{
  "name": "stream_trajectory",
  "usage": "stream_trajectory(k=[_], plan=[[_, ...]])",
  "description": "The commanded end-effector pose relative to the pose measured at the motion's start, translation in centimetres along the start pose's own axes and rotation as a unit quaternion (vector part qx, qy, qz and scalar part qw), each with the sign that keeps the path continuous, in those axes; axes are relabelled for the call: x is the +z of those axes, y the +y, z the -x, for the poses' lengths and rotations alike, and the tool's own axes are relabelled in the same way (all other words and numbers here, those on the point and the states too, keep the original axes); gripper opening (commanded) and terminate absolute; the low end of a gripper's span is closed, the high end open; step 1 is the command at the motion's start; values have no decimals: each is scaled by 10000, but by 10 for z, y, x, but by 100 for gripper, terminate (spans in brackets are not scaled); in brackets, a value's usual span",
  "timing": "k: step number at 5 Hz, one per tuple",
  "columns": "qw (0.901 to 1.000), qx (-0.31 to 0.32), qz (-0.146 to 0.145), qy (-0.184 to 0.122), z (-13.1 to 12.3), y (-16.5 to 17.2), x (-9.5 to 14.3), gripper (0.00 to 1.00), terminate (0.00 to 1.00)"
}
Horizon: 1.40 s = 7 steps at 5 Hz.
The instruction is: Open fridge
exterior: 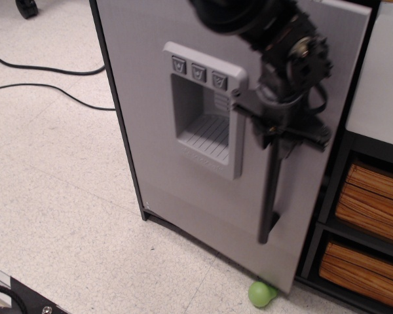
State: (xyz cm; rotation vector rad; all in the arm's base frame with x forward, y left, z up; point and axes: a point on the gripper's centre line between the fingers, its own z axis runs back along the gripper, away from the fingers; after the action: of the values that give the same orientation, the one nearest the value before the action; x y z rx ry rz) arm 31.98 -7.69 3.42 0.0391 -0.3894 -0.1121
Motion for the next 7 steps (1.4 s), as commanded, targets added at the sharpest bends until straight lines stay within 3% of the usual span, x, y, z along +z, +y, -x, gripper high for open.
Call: stream_trajectory(k=[1, 2, 3, 4, 5, 6, 7], plan=[[9997, -213, 44, -95, 38, 23, 27, 0, 0], [9995, -185, -12, 257, 50, 27, 29, 100, 0], [9969, -74, -54, 786, 66, 26, 24, 100, 0], [9951, -244, -235, 925, 92, 27, 16, 100, 0], [9917, -636, -122, 1115, 112, 11, 7, 100, 0], [9881, -842, 9, 1287, 102, -22, -3, 100, 0], [9865, -1016, 251, 1257, 82, -56, -8, 100, 0]])
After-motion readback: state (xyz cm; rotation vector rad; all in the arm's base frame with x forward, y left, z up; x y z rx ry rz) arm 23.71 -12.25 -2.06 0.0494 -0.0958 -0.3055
